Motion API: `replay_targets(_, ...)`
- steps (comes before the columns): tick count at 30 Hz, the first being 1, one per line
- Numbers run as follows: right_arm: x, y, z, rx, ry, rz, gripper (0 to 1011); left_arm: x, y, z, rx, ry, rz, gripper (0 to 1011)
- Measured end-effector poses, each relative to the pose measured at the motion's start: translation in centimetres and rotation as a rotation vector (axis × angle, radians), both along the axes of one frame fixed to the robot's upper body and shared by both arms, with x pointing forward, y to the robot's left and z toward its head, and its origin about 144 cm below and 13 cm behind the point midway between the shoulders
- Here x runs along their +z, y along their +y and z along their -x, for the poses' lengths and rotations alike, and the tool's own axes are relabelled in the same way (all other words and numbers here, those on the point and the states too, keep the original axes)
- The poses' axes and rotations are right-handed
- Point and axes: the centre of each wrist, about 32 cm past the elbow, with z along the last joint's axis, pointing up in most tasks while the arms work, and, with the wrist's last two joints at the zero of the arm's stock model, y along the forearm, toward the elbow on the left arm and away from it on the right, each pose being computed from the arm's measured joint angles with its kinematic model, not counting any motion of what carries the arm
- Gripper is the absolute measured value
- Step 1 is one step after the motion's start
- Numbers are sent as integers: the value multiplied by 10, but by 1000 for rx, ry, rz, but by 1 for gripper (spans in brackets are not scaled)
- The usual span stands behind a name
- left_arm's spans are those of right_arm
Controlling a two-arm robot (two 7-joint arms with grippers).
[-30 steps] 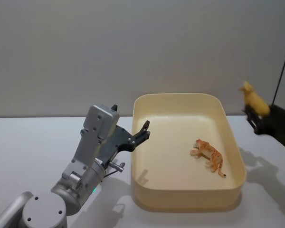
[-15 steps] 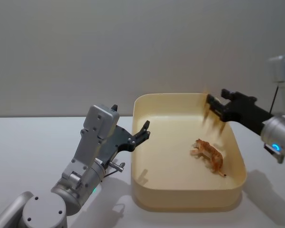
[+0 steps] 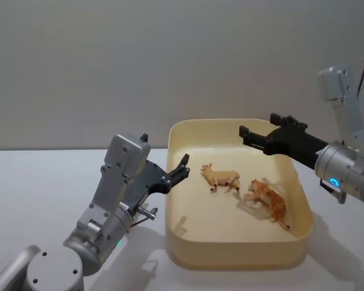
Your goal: Pick up the toy alternately with two hands and place it into the central storage box.
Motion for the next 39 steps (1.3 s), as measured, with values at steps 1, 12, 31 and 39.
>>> replay_targets(1,0,-1,0,-2,-1,-1,946,0,0,0,0,0,0,1001)
replay_targets(12,1,-31,17,-99,-37,-25,1001,0,0,0,0,0,0,1001)
replay_targets(31,5,-59,38,-183,-76,-50,1001,1,-1,12,42,101,51,1001)
replay_targets(39,6,-63,41,-195,-83,-53,1001,3,-3,16,104,187,82,1001)
